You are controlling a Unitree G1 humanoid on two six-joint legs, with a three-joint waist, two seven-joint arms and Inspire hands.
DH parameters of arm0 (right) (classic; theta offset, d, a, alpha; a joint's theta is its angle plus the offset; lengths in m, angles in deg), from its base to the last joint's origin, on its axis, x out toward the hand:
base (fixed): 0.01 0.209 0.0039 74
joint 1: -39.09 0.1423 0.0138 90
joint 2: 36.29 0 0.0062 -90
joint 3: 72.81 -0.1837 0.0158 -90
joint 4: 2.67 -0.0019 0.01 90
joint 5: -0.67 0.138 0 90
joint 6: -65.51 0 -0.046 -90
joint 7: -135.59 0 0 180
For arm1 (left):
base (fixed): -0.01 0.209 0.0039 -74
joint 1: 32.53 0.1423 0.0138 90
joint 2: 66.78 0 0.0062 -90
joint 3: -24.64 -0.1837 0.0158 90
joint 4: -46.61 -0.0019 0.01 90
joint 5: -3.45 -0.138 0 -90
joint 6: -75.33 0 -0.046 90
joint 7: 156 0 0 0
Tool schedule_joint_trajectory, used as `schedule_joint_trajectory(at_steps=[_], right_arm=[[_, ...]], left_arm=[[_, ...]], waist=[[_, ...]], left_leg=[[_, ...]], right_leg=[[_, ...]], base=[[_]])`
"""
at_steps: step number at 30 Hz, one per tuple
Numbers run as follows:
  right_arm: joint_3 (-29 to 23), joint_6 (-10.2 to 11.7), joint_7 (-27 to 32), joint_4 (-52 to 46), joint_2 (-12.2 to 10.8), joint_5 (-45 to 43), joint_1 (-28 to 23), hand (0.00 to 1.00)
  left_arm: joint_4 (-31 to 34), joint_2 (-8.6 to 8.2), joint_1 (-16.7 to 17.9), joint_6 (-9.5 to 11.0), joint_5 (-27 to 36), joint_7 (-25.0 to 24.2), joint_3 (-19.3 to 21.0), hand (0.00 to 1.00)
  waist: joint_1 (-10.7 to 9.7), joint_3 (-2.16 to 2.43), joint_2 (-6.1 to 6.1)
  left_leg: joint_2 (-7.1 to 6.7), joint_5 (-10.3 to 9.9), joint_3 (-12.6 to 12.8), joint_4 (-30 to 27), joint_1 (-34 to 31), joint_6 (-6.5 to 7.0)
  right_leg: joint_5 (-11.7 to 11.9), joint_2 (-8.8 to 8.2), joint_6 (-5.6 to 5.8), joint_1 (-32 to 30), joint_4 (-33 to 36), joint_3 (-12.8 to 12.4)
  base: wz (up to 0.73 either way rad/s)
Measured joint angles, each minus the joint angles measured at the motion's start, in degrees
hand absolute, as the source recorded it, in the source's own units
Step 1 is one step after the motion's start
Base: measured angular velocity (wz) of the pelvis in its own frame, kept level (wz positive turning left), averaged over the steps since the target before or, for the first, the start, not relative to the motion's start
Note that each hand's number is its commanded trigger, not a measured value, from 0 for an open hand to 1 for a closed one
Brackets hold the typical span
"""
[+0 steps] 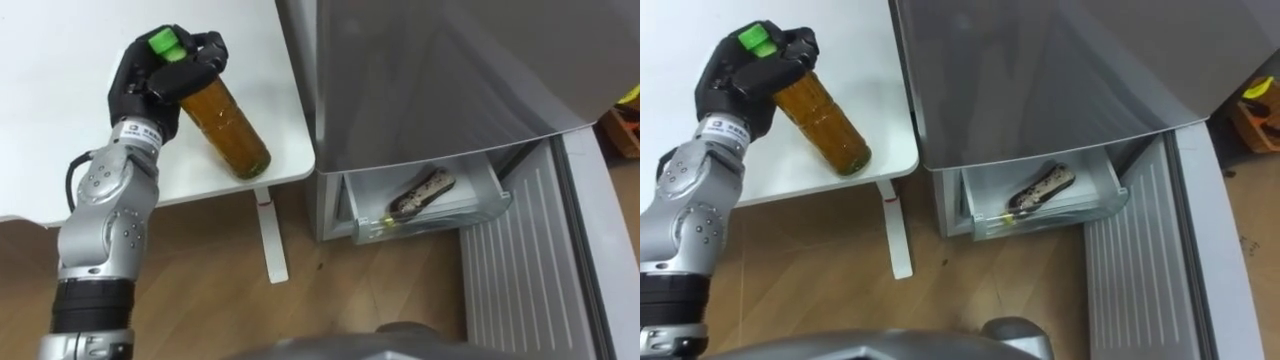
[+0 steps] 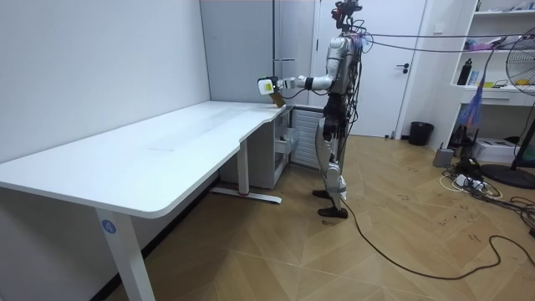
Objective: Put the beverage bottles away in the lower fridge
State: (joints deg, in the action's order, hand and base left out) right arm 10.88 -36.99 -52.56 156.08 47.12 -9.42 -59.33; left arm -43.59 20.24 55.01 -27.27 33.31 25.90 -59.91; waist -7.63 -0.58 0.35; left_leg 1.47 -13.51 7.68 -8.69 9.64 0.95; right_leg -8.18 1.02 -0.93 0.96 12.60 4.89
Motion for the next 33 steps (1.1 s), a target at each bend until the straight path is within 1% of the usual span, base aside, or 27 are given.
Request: schedule_joint_trajectory(at_steps=[3,5,7,9,10,11,13,14,15,17,18,20,22,24,25,26,28,30,32,33], right_arm=[[0.00,-0.03,0.64,-0.30,-0.08,1.31,0.54,0.00],[0.04,-0.01,1.42,-1.53,-0.09,2.33,0.83,0.00],[0.01,0.13,1.91,-2.01,-0.09,3.30,1.42,0.00],[0.17,0.11,2.45,-3.45,-0.09,4.42,1.77,0.00],[0.49,0.09,2.73,-4.08,-0.10,4.88,1.78,0.00],[0.74,0.21,3.41,-5.22,-0.23,5.47,1.80,0.00],[0.83,0.84,3.85,-6.54,-0.47,6.58,1.84,0.00],[1.55,1.52,3.84,-6.64,-0.55,7.13,2.15,0.00],[2.03,1.69,3.81,-6.64,-0.65,7.27,2.63,0.00],[2.90,2.04,3.72,-6.68,-0.69,7.35,3.31,0.00],[3.04,2.12,3.47,-7.26,-0.78,7.40,3.39,0.00],[3.53,2.14,2.96,-8.54,-0.83,7.68,3.34,0.00],[4.47,2.62,2.56,-9.00,-0.82,7.92,3.43,0.00],[5.10,2.65,2.14,-9.19,-0.80,7.87,3.71,0.00],[5.10,2.66,1.88,-9.27,-0.80,7.88,3.94,0.00],[5.19,2.75,1.38,-10.09,-0.86,7.87,4.17,0.00],[6.54,3.35,0.99,-13.65,-1.12,7.75,4.21,0.00],[8.64,4.74,0.53,-14.63,-1.23,7.76,5.03,0.00],[10.02,5.66,-0.19,-15.17,-1.49,7.76,6.11,0.00],[10.15,5.79,-0.59,-15.73,-2.18,7.77,6.41,0.00]], left_arm=[[0.00,-0.87,0.00,-0.11,1.11,0.02,0.02,1.00],[0.01,-1.16,0.00,-0.16,1.86,0.01,0.00,1.00],[0.01,-1.44,0.00,-0.65,2.09,0.10,0.00,1.00],[0.01,-2.15,0.01,-0.78,2.22,0.17,-0.17,1.00],[0.01,-2.38,0.03,-0.77,2.34,0.20,-0.20,1.00],[0.01,-2.45,0.14,-0.77,3.34,0.38,-0.58,1.00],[0.02,-2.67,0.23,-0.78,4.54,0.37,-1.51,1.00],[0.02,-3.12,0.25,-0.78,5.15,0.37,-1.91,1.00],[0.02,-3.40,0.25,-0.77,6.22,0.37,-2.13,1.00],[0.02,-3.43,0.27,-0.78,6.99,0.40,-2.30,1.00],[0.03,-3.43,0.26,-0.78,7.73,0.41,-2.30,1.00],[0.04,-3.47,0.27,-0.77,9.07,0.41,-2.30,1.00],[0.04,-3.58,0.28,-0.77,10.67,0.39,-2.57,1.00],[0.21,-3.62,0.28,-0.64,11.30,0.07,-3.38,1.00],[0.21,-3.63,0.32,-0.64,11.48,0.01,-3.48,1.00],[0.21,-3.64,0.61,-0.61,12.54,0.01,-3.69,1.00],[0.21,-3.64,2.53,0.60,13.10,-0.26,-4.79,1.00],[0.21,-3.62,4.32,1.09,13.41,-0.40,-6.19,1.00],[0.20,-3.63,5.70,1.09,13.41,-0.44,-7.38,1.00],[0.20,-3.67,6.50,1.09,13.42,-0.45,-7.85,1.00]], waist=[[0.37,-0.01,-0.35],[0.61,0.18,-0.66],[0.76,0.22,-0.74],[1.83,0.31,-0.80],[1.91,0.32,-0.79],[2.00,0.36,-0.70],[3.07,0.37,-0.44],[3.25,0.46,-0.11],[3.55,0.46,0.20],[3.70,0.45,0.57],[4.17,0.46,0.76],[4.53,0.39,1.01],[4.70,0.39,1.10],[5.38,0.59,1.27],[5.74,0.59,1.27],[6.46,0.59,1.26],[6.53,0.61,1.11],[6.67,0.62,1.09],[6.89,0.59,1.06],[7.14,0.58,1.05]], left_leg=[[0.00,0.00,0.03,0.00,-0.13,0.00],[0.00,0.00,0.06,-0.01,-0.48,0.00],[0.04,0.00,0.06,-0.06,-0.51,0.00],[0.12,0.00,0.11,-0.18,-0.34,0.00],[0.13,0.00,0.09,-0.25,-0.39,-0.01],[0.14,0.01,0.05,-0.27,-0.46,-0.01],[0.17,0.01,0.03,-0.28,-0.39,-0.02],[0.18,0.01,0.03,-0.27,-0.38,-0.02],[0.19,0.01,-0.01,-0.27,-0.40,-0.02],[0.20,0.01,-0.05,-0.27,-0.45,-0.02],[0.20,0.01,-0.12,-0.26,-0.50,-0.02],[0.21,0.01,-0.14,-0.26,-0.57,-0.02],[0.20,0.01,-0.37,-0.28,-0.51,-0.02],[0.15,0.01,-0.57,-0.41,-0.44,-0.02],[0.14,0.02,-0.60,-0.47,-0.49,-0.02],[0.14,0.02,-0.71,-0.58,-0.50,-0.02],[0.09,0.01,-1.06,-0.63,-0.27,-0.02],[0.05,0.01,-1.65,-0.64,-0.09,-0.02],[0.02,0.01,-1.97,-0.65,-0.33,-0.02],[0.00,0.01,-2.32,-0.65,-0.45,-0.02]], right_leg=[[0.00,0.04,0.00,-0.30,0.03,-0.04],[0.03,0.05,-0.05,-0.94,0.02,0.01],[0.13,0.10,-0.15,-0.95,0.02,0.20],[0.18,0.06,-0.22,-0.75,0.07,0.30],[0.18,0.02,-0.22,-0.71,0.08,0.37],[0.17,0.00,-0.22,-0.69,0.06,0.45],[0.18,0.06,-0.23,-0.69,0.06,0.46],[0.18,0.06,-0.23,-0.64,0.03,0.50],[0.18,0.06,-0.23,-0.63,0.00,0.47],[0.18,0.04,-0.23,-0.63,-0.02,0.47],[0.18,0.01,-0.23,-0.61,-0.02,0.56],[0.18,-0.04,-0.23,-0.44,-0.06,0.82],[0.18,-0.20,-0.23,0.09,-0.44,1.34],[0.17,-0.68,-0.20,0.30,-0.71,1.79],[0.17,-0.68,-0.20,0.24,-0.70,1.75],[0.20,-0.64,-0.22,0.19,-0.69,1.85],[0.22,-0.65,-0.21,0.90,-1.00,3.03],[0.20,-0.80,-0.18,1.24,-1.11,3.24],[0.20,-0.85,-0.18,1.22,-1.20,3.70],[0.20,-0.89,-0.18,1.20,-1.22,4.05]], base=[[0.00],[0.00],[-0.02],[-0.06],[0.00],[0.05],[0.00],[0.00],[0.03],[0.00],[0.00],[0.03],[0.14],[0.14],[0.00],[0.00],[0.10],[0.11],[0.12],[0.15]])
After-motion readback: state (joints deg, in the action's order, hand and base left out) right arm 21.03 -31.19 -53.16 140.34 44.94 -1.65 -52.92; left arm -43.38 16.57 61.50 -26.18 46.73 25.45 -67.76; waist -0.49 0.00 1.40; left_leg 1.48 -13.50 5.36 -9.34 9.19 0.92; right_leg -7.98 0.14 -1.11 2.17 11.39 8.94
